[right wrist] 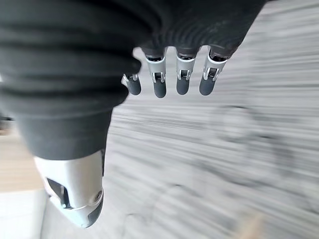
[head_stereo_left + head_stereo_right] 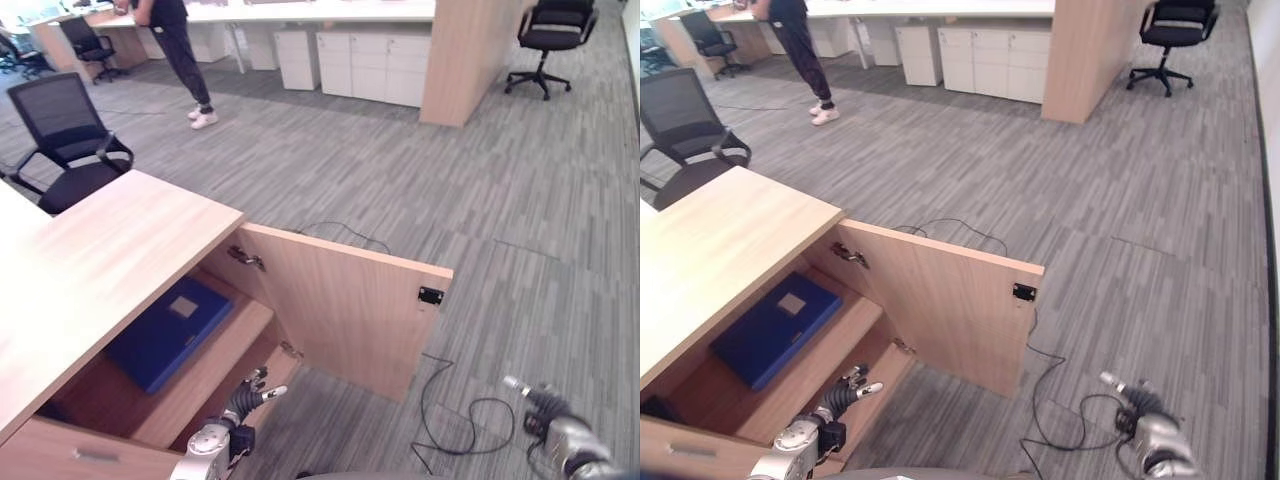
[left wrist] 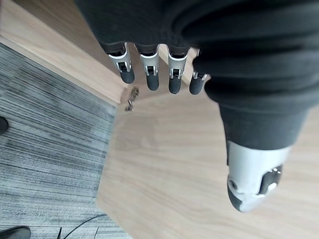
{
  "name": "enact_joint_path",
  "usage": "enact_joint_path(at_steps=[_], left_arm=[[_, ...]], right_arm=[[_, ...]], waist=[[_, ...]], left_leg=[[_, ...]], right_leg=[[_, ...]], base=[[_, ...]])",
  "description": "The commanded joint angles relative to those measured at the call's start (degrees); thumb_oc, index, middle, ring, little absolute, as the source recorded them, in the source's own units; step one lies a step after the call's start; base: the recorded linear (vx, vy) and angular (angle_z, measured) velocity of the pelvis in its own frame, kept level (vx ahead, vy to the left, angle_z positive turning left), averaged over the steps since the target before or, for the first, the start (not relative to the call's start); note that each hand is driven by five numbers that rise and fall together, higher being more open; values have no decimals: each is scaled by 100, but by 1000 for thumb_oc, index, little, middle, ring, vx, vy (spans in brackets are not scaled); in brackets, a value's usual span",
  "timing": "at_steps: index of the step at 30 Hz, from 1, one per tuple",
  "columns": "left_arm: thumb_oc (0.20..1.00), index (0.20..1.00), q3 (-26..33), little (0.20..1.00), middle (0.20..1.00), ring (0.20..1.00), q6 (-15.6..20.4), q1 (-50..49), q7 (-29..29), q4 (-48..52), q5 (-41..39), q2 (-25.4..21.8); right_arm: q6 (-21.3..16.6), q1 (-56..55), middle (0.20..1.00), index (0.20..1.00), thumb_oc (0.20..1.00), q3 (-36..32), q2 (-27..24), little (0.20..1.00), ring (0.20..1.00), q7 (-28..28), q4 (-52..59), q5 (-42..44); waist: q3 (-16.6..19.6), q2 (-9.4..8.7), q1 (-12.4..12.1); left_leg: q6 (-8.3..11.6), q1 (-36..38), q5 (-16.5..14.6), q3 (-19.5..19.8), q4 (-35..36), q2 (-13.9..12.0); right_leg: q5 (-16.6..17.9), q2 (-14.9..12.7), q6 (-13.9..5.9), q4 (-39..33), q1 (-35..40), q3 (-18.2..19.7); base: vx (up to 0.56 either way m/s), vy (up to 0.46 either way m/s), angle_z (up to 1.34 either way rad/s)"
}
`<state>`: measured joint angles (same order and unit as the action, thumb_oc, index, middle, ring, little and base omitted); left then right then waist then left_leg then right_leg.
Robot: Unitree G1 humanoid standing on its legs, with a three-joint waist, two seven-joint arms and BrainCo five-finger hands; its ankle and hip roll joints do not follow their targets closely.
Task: Put the empty folder in the office cabinet
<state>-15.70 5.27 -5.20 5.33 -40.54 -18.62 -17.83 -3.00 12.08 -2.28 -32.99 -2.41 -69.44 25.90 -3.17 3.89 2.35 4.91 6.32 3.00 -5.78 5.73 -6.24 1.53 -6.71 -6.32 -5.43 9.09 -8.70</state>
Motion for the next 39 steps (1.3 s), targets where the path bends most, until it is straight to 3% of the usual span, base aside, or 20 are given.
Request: enact_joint_path(at_steps=[1, 5, 12, 19, 27, 36, 39], left_arm=[[1000, 1000, -147, 1000, 1000, 1000, 251, 371, 75, -60, 254, -171], [1000, 1000, -313, 1000, 1000, 1000, 235, 341, 151, 32, 182, -242], [1000, 1000, -447, 1000, 1000, 1000, 206, 222, 227, 46, 216, -289], [1000, 1000, -523, 1000, 1000, 1000, 158, 107, 222, -11, 256, -263], [1000, 1000, -471, 1000, 1000, 1000, 132, 80, 141, 40, 213, -191], [1000, 1000, -305, 1000, 1000, 1000, 139, 92, 55, 171, 202, -156], [1000, 1000, -174, 1000, 1000, 1000, 141, 102, 18, 225, 240, -140]], right_arm=[[-108, 690, 1000, 1000, 1000, 144, -260, 1000, 1000, -36, -340, 120], [-152, 1406, 1000, 1000, 1000, 270, -637, 1000, 1000, -84, -413, 334], [-178, 2047, 1000, 1000, 1000, 580, -767, 1000, 1000, -55, -437, 394], [-164, 2150, 1000, 1000, 1000, 907, -167, 1000, 1000, -20, -288, 325], [-166, 1771, 1000, 1000, 1000, 1247, 927, 1000, 1000, -11, 56, 209], [-199, 1164, 1000, 1000, 1000, 1445, 1545, 1000, 1000, 70, 522, 148], [-214, 690, 1000, 1000, 1000, 1683, 1719, 1000, 1000, 215, 1234, -17]], waist=[[-19, -315, -156], [13, -374, -321], [32, -401, -482], [25, -389, -604], [-16, -340, -653], [-28, -328, -624], [-55, -339, -590]], left_leg=[[196, 108, -238, -70, -76, -88], [188, 78, -245, 54, -74, -64], [178, 45, -233, 197, -79, -34], [163, -8, -214, 335, -82, -3], [157, -68, -181, 412, -81, 18], [155, -67, -182, 456, -82, 25], [166, -69, -172, 456, -82, 13]], right_leg=[[-368, -188, -319, 114, -27, -273], [-393, -204, -319, 107, 42, -372], [-407, -218, -321, 93, 113, -502], [-414, -222, -299, 97, 146, -588], [-420, -222, -278, 102, 130, -636], [-427, -218, -260, 105, 138, -655], [-433, -214, -246, 111, 132, -643]], base=[[7, 26, 8], [16, 23, 20], [6, 19, 17], [0, 14, 9], [-2, 6, 9], [0, 0, 0], [0, 0, 0]])
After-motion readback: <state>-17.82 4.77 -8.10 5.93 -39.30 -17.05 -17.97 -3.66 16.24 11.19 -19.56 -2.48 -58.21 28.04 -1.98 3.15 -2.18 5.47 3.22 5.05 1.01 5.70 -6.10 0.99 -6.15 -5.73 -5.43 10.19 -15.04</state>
